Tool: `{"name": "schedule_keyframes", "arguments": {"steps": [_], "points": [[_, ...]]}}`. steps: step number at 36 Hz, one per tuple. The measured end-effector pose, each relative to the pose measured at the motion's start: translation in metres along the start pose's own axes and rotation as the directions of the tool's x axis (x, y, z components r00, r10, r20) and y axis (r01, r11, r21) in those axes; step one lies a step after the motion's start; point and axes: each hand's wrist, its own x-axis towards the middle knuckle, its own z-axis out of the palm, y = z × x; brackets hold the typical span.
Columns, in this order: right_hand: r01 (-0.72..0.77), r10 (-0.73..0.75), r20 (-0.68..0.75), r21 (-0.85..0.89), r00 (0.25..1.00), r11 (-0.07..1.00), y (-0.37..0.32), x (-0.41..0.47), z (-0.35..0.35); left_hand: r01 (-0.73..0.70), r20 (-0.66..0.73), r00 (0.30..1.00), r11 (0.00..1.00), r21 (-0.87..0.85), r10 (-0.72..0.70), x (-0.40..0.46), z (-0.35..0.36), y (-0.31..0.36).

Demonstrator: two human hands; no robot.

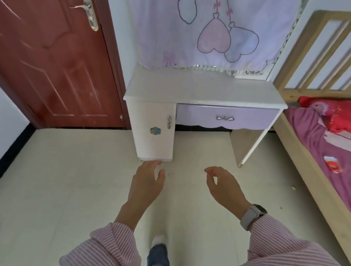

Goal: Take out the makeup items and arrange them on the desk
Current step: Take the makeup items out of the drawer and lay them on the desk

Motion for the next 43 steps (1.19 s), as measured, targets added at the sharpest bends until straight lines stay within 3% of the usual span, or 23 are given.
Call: {"name": "schedule_keyframes", "arguments": {"steps": [9, 16, 22, 30, 35, 39, 43], "points": [[-0.128, 0.128, -0.004, -0.058, 0.992, 0.99, 0.004, 0.155, -0.013, -0.095, 0.136, 0.986, 0.995, -0.007, 0.095, 0.196, 0.027, 0.022], [-0.223, 0.223, -0.013, -0.084, 0.975, 0.971, 0.065, 0.252, -0.017, -0.162, 0.253, 0.957, 0.984, 0.072, 0.139, 0.305, 0.103, 0.043], [-0.23, 0.237, 0.024, -0.16, 0.971, 0.96, 0.142, 0.351, -0.008, -0.236, 0.256, 0.95, 0.95, 0.205, 0.181, 0.401, 0.179, 0.048], [-0.11, 0.159, 0.143, -0.3, 0.977, 0.948, 0.232, 0.464, 0.021, -0.268, 0.269, 0.947, 0.888, 0.373, 0.173, 0.501, 0.265, 0.051], [-0.023, 0.128, 0.209, -0.443, 0.97, 0.896, 0.273, 0.499, 0.047, -0.274, 0.346, 0.931, 0.853, 0.443, 0.119, 0.529, 0.295, 0.043], [0.078, 0.054, 0.243, -0.505, 0.969, 0.86, 0.289, 0.508, 0.069, -0.288, 0.297, 0.942, 0.827, 0.483, 0.154, 0.535, 0.308, 0.033], [0.09, 0.02, 0.199, -0.53, 0.98, 0.843, 0.292, 0.512, 0.081, -0.297, 0.203, 0.953, 0.806, 0.511, 0.223, 0.532, 0.314, 0.029]]}}
